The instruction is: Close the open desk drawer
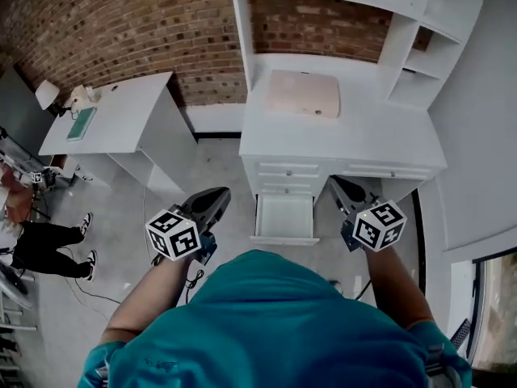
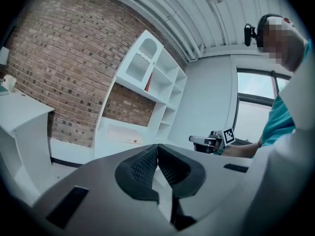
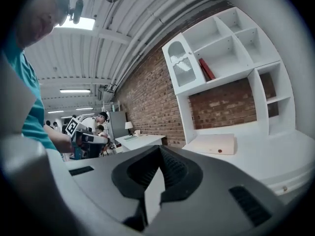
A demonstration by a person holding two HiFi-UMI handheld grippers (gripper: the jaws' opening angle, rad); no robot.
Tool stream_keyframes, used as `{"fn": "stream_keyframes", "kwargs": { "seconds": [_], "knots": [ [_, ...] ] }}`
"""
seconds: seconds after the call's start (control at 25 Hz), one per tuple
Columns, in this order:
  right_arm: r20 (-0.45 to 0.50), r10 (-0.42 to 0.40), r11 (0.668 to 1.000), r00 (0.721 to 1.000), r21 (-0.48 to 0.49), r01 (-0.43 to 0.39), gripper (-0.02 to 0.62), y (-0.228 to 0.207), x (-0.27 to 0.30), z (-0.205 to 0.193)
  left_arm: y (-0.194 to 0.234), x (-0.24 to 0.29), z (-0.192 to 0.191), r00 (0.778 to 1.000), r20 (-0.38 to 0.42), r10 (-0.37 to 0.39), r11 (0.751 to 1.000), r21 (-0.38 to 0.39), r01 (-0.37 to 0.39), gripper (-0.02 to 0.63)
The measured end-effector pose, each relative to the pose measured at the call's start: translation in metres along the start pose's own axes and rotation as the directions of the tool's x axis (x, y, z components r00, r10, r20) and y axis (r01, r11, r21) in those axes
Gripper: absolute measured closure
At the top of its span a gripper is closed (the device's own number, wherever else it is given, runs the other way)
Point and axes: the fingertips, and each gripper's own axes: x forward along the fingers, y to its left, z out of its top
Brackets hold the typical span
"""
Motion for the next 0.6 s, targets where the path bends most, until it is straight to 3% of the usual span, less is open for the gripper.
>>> {"fn": "stream_keyframes", "kwargs": {
  "seconds": [0.28, 0.4, 0.6],
  "knots": [
    [-0.109, 0.013, 0.999, 0.994, -0.040, -0.018, 0.575, 0.039, 0.040, -0.010, 0.038, -0.024, -0.004, 0.999, 0.036, 0.002, 1.000, -0.007, -0.002, 0.590],
    [-0.144, 0.027, 0.997, 0.989, -0.066, -0.037, 0.575, 0.032, 0.042, -0.014, 0.041, -0.018, -0.025, 0.998, 0.063, 0.025, 0.998, -0.053, -0.022, 0.589],
    [-0.192, 0.042, 0.997, 0.981, -0.053, -0.053, 0.574, 0.028, 0.043, -0.041, 0.045, -0.009, -0.067, 0.998, 0.030, 0.055, 0.992, -0.115, -0.052, 0.589]
  ]
}}
